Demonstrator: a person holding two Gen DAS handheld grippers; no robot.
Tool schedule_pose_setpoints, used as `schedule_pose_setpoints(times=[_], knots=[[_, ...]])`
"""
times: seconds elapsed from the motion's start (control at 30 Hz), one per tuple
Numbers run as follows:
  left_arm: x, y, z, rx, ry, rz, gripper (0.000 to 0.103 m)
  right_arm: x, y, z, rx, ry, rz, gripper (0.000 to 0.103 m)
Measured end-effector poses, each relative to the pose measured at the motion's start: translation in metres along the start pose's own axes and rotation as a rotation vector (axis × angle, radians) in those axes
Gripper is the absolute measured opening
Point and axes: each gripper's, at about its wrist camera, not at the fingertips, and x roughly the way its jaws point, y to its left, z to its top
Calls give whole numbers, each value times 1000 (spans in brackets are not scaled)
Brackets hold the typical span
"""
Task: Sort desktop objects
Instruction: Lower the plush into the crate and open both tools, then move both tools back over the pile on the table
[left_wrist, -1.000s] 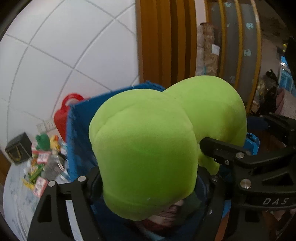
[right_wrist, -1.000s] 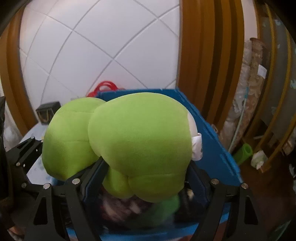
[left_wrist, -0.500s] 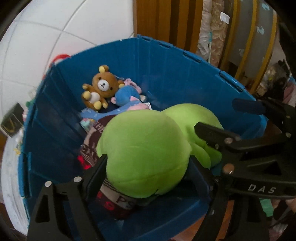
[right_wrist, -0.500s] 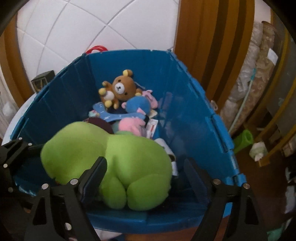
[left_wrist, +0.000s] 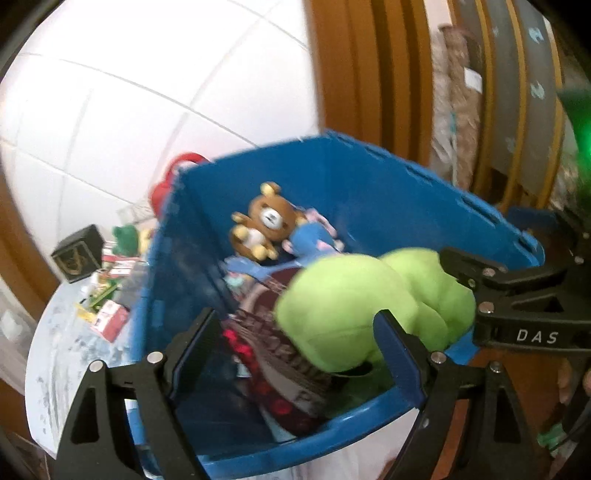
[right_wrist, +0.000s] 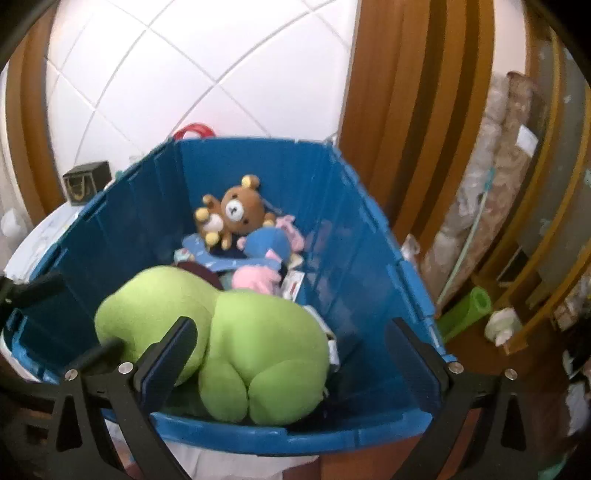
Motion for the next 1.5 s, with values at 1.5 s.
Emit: schedule_pose_setpoints(times=[1.5], knots=[[92,499,-150,-359,171,151,99,136,460,49,-93,143,189,103]])
